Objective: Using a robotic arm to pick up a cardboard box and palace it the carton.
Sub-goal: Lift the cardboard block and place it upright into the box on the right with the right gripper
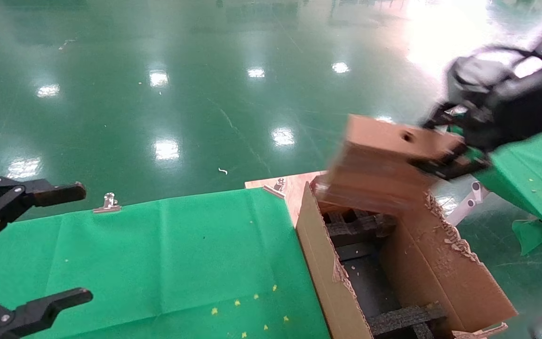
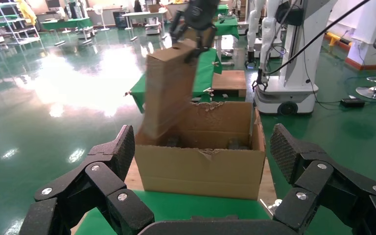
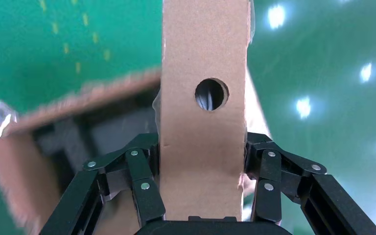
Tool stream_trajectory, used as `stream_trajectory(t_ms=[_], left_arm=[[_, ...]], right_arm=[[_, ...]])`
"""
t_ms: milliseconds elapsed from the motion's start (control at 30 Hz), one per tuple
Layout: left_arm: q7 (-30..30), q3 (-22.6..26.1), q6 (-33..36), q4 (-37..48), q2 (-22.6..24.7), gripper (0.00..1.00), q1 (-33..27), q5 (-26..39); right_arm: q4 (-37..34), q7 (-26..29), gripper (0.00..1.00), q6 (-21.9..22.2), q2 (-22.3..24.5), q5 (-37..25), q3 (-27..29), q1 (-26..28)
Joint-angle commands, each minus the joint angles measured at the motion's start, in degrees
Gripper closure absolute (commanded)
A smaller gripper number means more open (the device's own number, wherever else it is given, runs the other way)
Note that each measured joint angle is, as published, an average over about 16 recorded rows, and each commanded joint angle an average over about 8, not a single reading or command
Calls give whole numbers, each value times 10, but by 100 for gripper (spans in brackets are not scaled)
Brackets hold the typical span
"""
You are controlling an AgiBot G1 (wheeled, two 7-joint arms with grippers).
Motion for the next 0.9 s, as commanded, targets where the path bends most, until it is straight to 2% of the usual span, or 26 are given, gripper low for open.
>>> stream_trajectory(t_ms=[33, 167, 333, 667, 767, 900], left_arm=[[0, 0, 0, 0, 0, 0, 0, 0], [0, 0, 0, 0, 0, 0, 0, 0], [0, 0, 0, 0, 0, 0, 0, 0], [0, 0, 0, 0, 0, 0, 0, 0], [0, 0, 0, 0, 0, 0, 0, 0], [0, 0, 0, 0, 0, 0, 0, 0]], right_arm=[[10, 8, 100, 0, 28, -4, -28, 18], [28, 20, 100, 1, 73, -5, -73, 44], [43, 33, 100, 3, 106, -3, -111, 65], [52, 48, 100, 17, 115, 1, -126, 66], [67, 88, 100, 42, 123, 4, -132, 56], [109, 192, 100, 90, 145, 2, -141, 39]])
